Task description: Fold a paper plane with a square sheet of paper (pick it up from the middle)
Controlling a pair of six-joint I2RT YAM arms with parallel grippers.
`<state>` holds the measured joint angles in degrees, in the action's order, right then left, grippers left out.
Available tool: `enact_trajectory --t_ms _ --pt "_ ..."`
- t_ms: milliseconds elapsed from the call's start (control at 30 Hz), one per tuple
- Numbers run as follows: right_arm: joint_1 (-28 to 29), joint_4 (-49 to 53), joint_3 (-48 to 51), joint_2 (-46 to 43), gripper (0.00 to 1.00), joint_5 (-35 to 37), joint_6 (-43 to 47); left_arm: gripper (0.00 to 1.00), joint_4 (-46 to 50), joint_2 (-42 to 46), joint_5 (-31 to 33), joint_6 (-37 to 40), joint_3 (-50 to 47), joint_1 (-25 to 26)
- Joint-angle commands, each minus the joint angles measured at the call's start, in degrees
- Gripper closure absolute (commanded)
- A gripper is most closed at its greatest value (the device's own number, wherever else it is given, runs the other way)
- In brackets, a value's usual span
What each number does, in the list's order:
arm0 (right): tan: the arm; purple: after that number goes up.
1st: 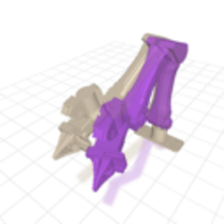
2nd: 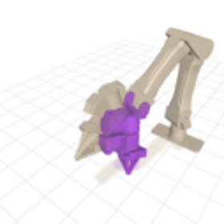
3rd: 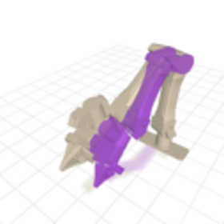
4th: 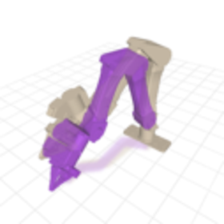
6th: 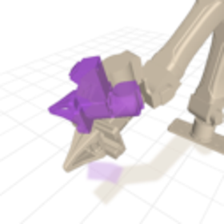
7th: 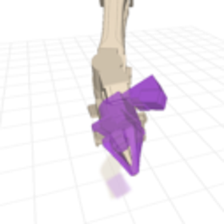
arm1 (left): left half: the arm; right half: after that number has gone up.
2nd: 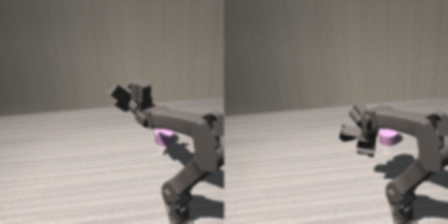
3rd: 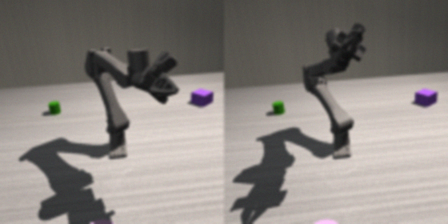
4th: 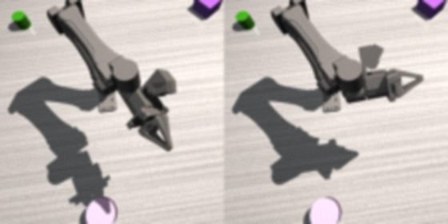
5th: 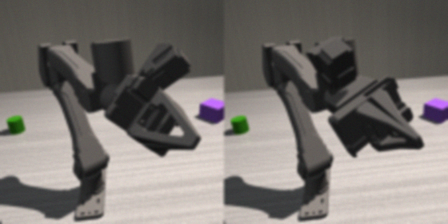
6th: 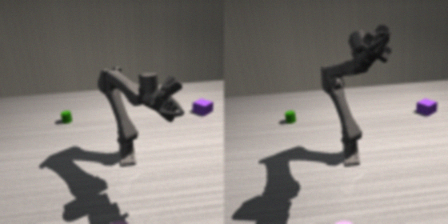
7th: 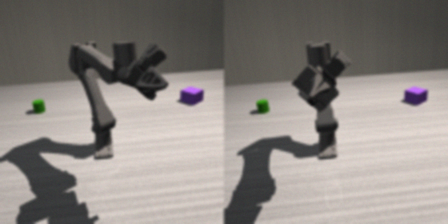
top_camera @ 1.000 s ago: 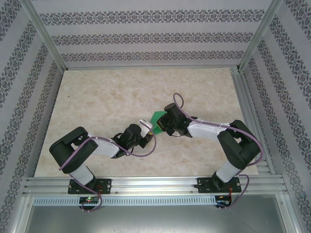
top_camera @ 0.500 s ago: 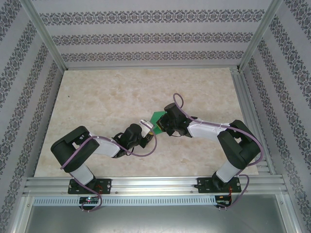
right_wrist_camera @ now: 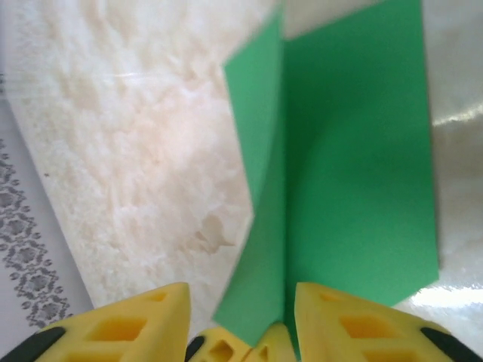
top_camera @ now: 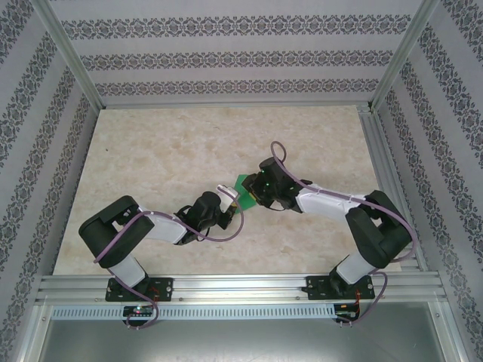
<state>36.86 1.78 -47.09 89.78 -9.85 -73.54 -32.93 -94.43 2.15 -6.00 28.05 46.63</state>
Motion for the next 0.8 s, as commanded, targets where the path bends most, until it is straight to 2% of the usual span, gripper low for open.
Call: enact_trajectory --t_ms 0,200,367,767 --pt "-1.68 -4.55 2.22 -3.26 0.53 -1.67 10.06 0.91 1.10 0.89 -1.66 -5.37 0.71 0.48" --pt "-3.65 -13.35 8.15 -4.61 0.51 -5.92 18.59 0.92 2.64 2.20 -3.73 -10.13 0.64 0.30" --pt "-3.87 -15.85 10.63 -4.46 0.51 -7.02 24.10 0.92 3.51 2.85 -5.52 -15.55 0.56 -0.33" --pt "-2.79 -16.45 9.50 2.00 0.58 -9.22 24.85 0.92 4.37 1.85 -7.77 -26.83 0.30 -1.49"
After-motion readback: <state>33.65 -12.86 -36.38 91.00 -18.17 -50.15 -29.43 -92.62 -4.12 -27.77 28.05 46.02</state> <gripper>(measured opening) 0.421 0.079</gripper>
